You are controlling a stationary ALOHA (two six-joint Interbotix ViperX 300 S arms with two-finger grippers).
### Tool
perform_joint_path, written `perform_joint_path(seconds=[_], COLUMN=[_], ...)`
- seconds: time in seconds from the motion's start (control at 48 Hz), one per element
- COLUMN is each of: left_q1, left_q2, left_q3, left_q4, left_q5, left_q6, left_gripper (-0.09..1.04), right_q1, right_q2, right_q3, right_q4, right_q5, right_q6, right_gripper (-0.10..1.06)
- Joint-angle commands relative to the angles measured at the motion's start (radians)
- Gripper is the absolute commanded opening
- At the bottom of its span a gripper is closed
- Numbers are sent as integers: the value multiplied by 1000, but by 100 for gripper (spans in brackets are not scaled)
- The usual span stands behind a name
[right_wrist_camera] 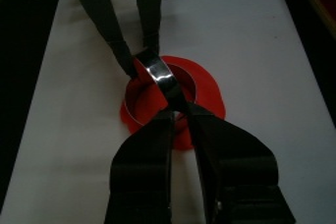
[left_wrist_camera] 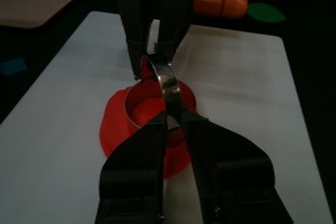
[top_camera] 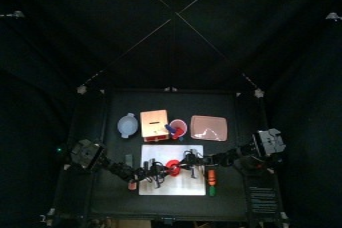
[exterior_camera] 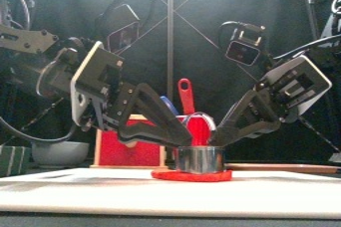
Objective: Get the cutter from the drawer then cut the dough then place the extra dough in the bowl
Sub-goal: Cut the dough
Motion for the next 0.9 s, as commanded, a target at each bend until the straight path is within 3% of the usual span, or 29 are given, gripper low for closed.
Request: perform_joint_path(seconds=[0.021,0.896], left_q1=[23,40], left_q2=[8,9], left_q3=[8,8], left_q4=[-17,-20], left_q5=[31,84], left_q6=[0,0], left_gripper=[55,55], right_q1=[5,2], right_q2=[15,14], right_q3=[-5,-17], right_q4=[3,21], right_q5=[18,83], right_q6=[6,6], right_gripper=[48,48])
